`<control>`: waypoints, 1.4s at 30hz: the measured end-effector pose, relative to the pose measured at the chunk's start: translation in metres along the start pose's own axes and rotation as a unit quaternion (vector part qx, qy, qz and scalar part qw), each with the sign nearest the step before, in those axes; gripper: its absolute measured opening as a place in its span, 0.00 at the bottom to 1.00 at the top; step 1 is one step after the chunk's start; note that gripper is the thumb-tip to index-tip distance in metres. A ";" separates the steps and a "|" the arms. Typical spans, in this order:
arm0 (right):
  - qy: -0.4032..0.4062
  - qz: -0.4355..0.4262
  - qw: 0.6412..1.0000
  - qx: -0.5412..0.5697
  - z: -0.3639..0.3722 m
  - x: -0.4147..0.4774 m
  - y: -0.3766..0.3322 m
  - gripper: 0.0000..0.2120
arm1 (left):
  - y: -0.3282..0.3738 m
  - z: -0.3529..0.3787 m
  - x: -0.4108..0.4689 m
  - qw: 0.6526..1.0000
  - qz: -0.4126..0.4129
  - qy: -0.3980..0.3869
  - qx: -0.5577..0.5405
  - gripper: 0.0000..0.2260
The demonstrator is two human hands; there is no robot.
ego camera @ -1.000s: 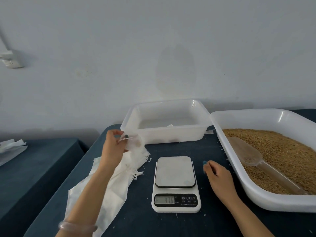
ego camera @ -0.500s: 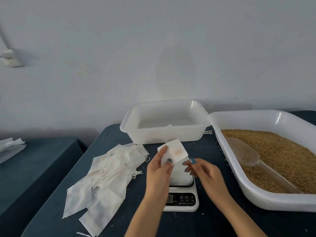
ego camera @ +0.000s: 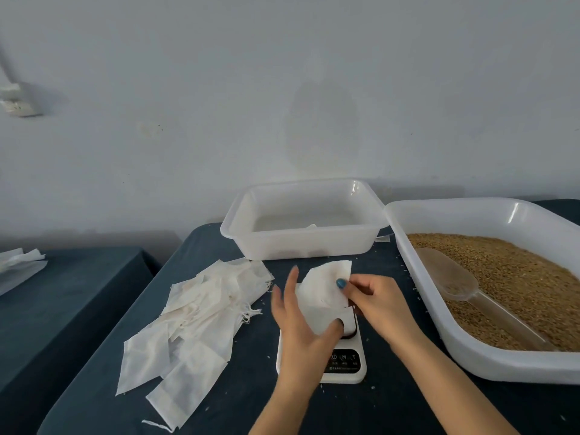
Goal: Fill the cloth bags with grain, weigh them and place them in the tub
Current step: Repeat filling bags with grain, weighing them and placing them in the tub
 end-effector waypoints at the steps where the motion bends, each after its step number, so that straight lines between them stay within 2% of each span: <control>1: 0.000 -0.002 1.000 -0.016 -0.001 0.002 -0.002 0.08 | 0.003 -0.004 0.006 0.996 0.042 0.015 0.078 0.44; 4: -0.017 0.002 0.999 -0.041 0.000 0.005 -0.006 0.11 | 0.017 -0.008 0.022 0.946 0.192 0.052 0.256 0.47; 6: -0.023 -0.001 0.999 -0.049 0.003 0.004 -0.010 0.13 | 0.021 0.000 0.030 0.910 0.267 0.026 0.317 0.45; 7: -0.025 -0.009 0.998 -0.056 0.004 0.004 -0.013 0.14 | 0.021 0.004 0.033 0.902 0.282 0.009 0.326 0.44; 11: -0.031 -0.063 0.991 -0.114 0.008 0.000 -0.022 0.16 | 0.015 0.008 0.044 0.918 0.243 -0.022 0.312 0.31; 14: -0.013 -0.112 0.983 -0.142 0.006 -0.002 -0.030 0.15 | 0.013 0.009 0.046 0.902 0.239 -0.037 0.358 0.22; 20: -0.015 -0.154 0.968 -0.199 0.005 -0.005 -0.033 0.10 | 0.015 0.008 0.047 0.867 0.247 -0.021 0.432 0.17; 22: -0.019 -0.156 0.965 -0.208 0.005 -0.005 -0.031 0.12 | 0.015 0.007 0.049 0.863 0.250 -0.017 0.438 0.16; 25: -0.018 -0.174 0.957 -0.232 0.006 -0.007 -0.033 0.22 | 0.012 0.007 0.052 0.868 0.239 -0.019 0.434 0.17; 27: -0.019 -0.207 0.945 -0.252 0.009 -0.010 -0.038 0.25 | 0.011 0.006 0.054 0.881 0.223 -0.020 0.416 0.17; 30: -0.070 -0.259 0.928 -0.257 0.017 -0.017 -0.045 0.21 | 0.008 0.005 0.057 0.908 0.193 -0.045 0.369 0.16; 34: -0.099 -0.309 0.896 -0.303 0.023 -0.022 -0.051 0.16 | 0.008 0.005 0.058 0.958 0.146 -0.133 0.207 0.14; 39: -0.074 -0.282 0.899 -0.326 0.017 -0.020 -0.050 0.11 | 0.009 0.000 0.059 0.964 0.144 -0.166 0.152 0.16; 42: -0.066 -0.314 0.872 -0.369 0.018 -0.024 -0.056 0.11 | 0.007 -0.004 0.059 0.959 0.158 -0.178 0.153 0.14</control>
Point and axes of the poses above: each hand's wrist, its own x-axis towards the middle knuckle, its own z-axis out of the palm, y = z × x, the point moved 7 cm from there along x, towards the middle knuckle, and after that the axes turned 15 degrees about x, right-handed, at the moved point
